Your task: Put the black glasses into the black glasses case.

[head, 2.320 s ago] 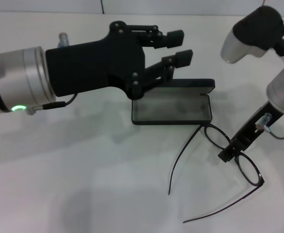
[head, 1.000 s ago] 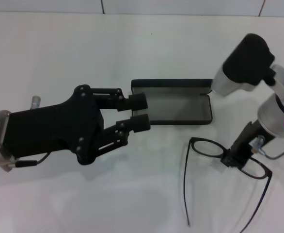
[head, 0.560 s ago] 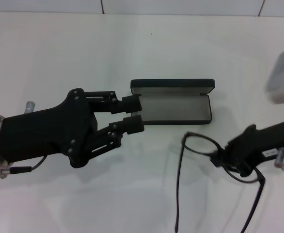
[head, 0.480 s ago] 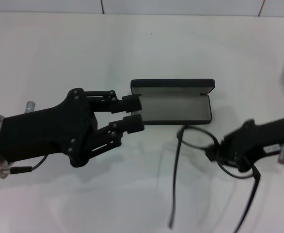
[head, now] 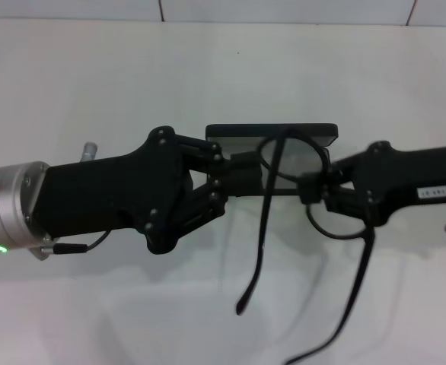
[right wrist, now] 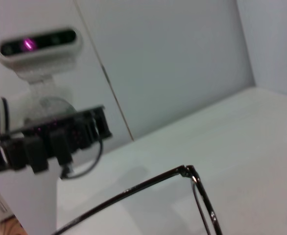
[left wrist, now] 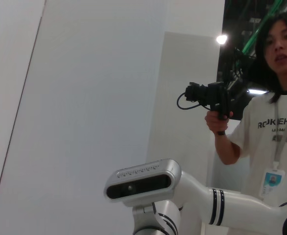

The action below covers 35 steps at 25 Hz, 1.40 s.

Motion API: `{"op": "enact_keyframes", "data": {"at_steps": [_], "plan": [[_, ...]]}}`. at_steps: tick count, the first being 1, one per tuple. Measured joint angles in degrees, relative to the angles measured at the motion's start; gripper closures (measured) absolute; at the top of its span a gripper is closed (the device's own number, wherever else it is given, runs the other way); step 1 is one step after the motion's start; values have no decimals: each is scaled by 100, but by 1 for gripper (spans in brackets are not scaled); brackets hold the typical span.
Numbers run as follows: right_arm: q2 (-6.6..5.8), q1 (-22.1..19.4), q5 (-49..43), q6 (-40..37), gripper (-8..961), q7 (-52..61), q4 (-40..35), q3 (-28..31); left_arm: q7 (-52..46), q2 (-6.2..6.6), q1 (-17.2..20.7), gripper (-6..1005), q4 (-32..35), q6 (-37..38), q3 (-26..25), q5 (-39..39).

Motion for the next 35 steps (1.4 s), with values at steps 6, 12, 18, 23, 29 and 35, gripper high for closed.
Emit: {"op": "enact_keyframes", "data": {"at_steps": [6, 12, 18, 23, 29, 35], "plan": [[10, 163, 486, 9, 855, -410, 369, -2, 192, -1, -54, 889, -236, -9, 16, -6], [18, 255, 777, 8, 855, -610, 553, -29, 378, -1, -176, 902, -481, -26, 18, -15], [18, 258, 953, -59, 855, -664, 558, -49, 536, -1, -274, 901, -675, -46, 11, -15], [16, 261, 1018, -104, 855, -673, 561, -93, 606, -4, -358, 902, -873, -59, -34, -54], [16, 262, 1030, -125, 855, -679, 562, -119, 688, -8, -411, 901, -1056, -115, -38, -214], [27, 262, 1040, -133, 855, -684, 562, -129, 693, -11, -414, 901, -1131, -339, 4, -310]]}}
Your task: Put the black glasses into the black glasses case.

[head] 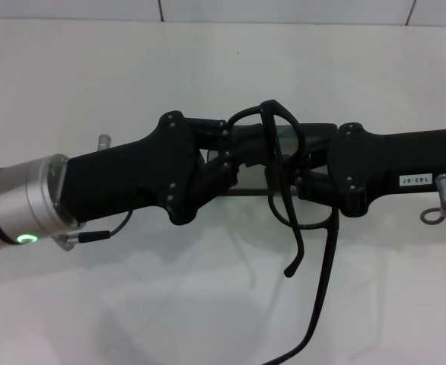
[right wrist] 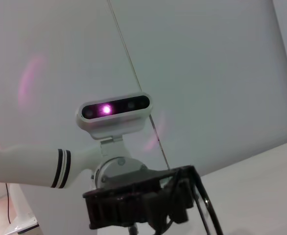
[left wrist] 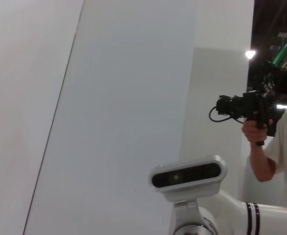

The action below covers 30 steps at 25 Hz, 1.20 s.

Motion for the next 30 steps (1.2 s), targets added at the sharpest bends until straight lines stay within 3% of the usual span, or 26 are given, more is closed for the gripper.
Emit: {"op": "enact_keyframes", "data": {"at_steps": [15, 24, 30], "plan": [[0, 34, 45, 101, 855, -125, 52, 17, 89, -1, -19, 902, -50, 312, 0, -31], [-7, 465, 584, 71, 855, -503, 816, 1, 301, -7, -212, 902, -478, 280, 7, -68], [6, 573, 589, 70, 855, -559, 923, -42, 386, 0, -232, 902, -567, 261, -17, -69]]}}
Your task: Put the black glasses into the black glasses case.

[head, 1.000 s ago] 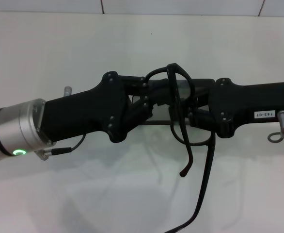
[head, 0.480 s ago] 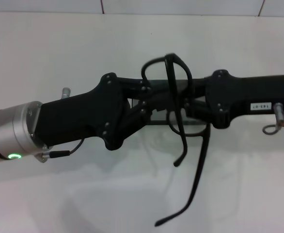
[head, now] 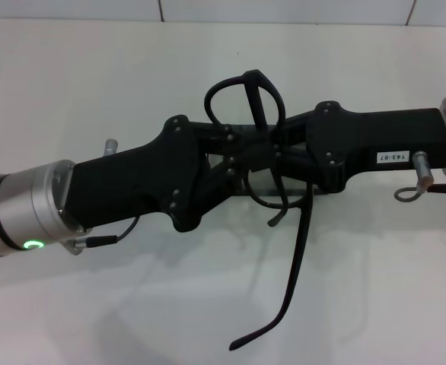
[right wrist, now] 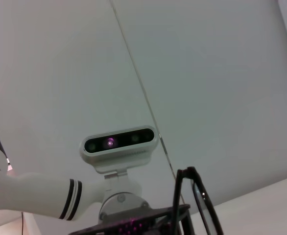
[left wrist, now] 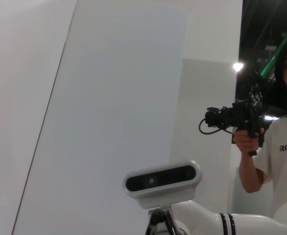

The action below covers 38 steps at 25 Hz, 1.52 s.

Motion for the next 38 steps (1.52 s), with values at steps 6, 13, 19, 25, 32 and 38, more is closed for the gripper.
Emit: {"op": "enact_keyframes", "data": {"at_steps": [6, 13, 19, 25, 32, 38], "plan": [[2, 5, 5, 2, 855, -14, 5, -10, 37, -7, 35, 902, -3, -125, -10, -32], [3, -16, 77, -10, 855, -28, 9, -52, 38, -12, 47, 901, -6, -143, -1, -73], [-14, -78, 131, -7, 855, -88, 43, 33, 36, 18, 55, 901, -5, 200, -17, -82], [-29, -204, 671, -848, 855, -377, 379, 743, 47, 57, 242, 906, 99, 611, -177, -380], [-42, -145, 1995, -2359, 855, -1114, 1346, 1790, 92, 52, 223, 912, 71, 609, -111, -153], [-17, -28, 2795, -2518, 855, -2070, 2001, 1857, 359, 11, -23, 917, 54, 639, 637, -88]]}}
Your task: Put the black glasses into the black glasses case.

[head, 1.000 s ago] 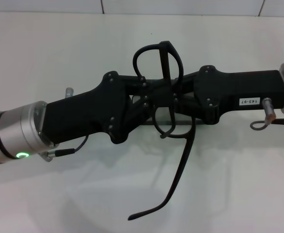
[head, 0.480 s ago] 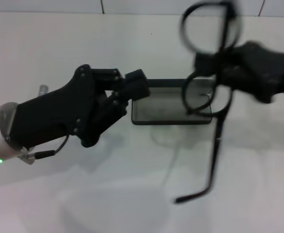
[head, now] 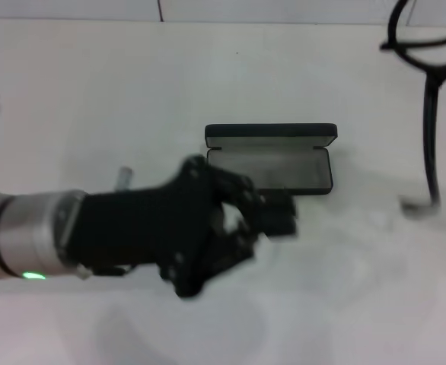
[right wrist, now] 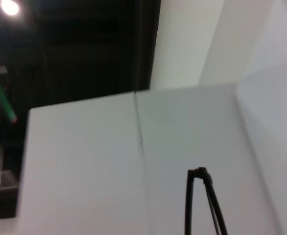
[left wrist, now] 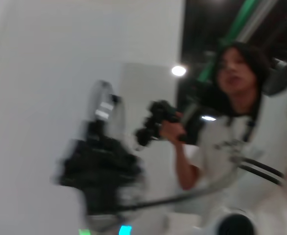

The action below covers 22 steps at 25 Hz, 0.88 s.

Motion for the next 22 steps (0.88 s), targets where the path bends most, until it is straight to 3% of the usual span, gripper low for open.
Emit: {"op": "enact_keyframes", "data": {"at_steps": [4, 6, 8, 22], "plan": [[19, 449, 76, 173, 855, -505, 945, -33, 392, -37, -115, 920, -9, -1, 552, -91], [22, 882, 73, 159, 855, -861, 1716, -72, 559, -41, -129, 921, -66, -29, 742, -304], [26, 1033, 65, 173, 855, -992, 1937, -143, 806, -45, -133, 923, -189, -45, 781, -511], [28, 1352, 547, 1153, 855, -1545, 1986, -1763, 1103, -60, -104, 935, -376, -447, 796, -958]]}}
